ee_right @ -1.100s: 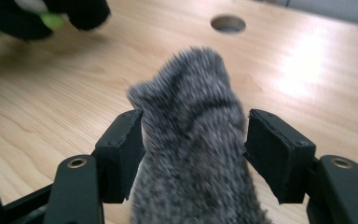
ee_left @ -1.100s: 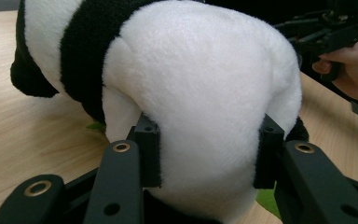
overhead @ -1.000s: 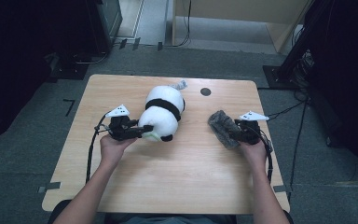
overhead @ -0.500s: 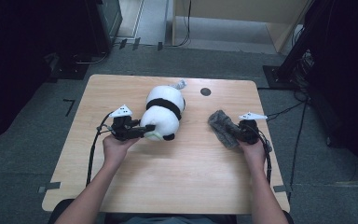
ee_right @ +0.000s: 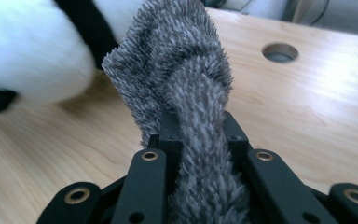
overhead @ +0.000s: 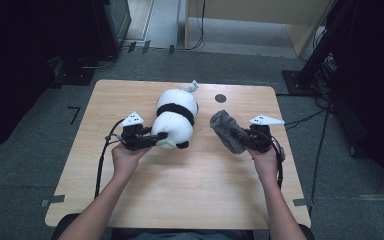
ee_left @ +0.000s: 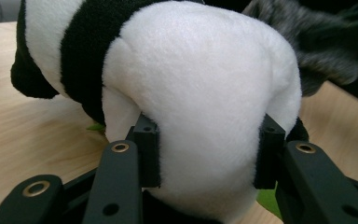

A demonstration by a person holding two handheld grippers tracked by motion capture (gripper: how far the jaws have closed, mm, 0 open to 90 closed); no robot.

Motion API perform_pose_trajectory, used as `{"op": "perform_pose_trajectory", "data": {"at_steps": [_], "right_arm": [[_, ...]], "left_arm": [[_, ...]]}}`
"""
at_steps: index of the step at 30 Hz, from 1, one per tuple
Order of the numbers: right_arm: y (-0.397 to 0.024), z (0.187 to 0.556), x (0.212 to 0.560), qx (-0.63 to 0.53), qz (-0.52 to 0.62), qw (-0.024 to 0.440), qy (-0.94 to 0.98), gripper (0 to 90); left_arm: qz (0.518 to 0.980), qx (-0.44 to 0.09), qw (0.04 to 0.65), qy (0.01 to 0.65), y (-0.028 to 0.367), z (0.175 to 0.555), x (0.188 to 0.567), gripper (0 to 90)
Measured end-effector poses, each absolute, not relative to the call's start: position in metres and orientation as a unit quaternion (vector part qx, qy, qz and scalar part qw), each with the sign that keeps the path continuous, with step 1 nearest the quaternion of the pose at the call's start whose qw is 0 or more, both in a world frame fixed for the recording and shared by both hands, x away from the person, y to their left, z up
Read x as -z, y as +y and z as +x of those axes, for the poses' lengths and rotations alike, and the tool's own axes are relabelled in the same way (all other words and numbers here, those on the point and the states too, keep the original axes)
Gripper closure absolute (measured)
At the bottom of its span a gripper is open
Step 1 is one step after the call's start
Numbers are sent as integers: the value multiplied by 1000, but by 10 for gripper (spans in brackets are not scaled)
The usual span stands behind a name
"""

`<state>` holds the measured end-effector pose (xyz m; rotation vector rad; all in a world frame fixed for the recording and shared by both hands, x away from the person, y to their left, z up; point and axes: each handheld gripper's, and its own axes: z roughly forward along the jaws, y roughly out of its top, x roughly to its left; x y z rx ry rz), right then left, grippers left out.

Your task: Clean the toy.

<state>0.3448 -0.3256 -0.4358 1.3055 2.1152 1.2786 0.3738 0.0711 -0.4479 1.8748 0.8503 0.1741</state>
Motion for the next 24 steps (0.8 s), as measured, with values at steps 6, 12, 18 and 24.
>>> {"op": "perform_pose_trajectory", "data": {"at_steps": [6, 12, 18, 24], "right_arm": [[-303, 341, 421, -473, 435, 164, 748, 770], [-286, 336, 408, -490, 418, 169, 746, 769], [-271, 327, 393, -515, 399, 178, 738, 768], [-244, 324, 395, -531, 376, 149, 745, 765]], "left_arm": [[775, -74, 514, 360, 64, 373, 450, 558], [778, -59, 506, 367, 56, 369, 457, 555], [779, -61, 508, 363, 53, 366, 456, 553], [775, -62, 515, 361, 50, 362, 453, 549]]}}
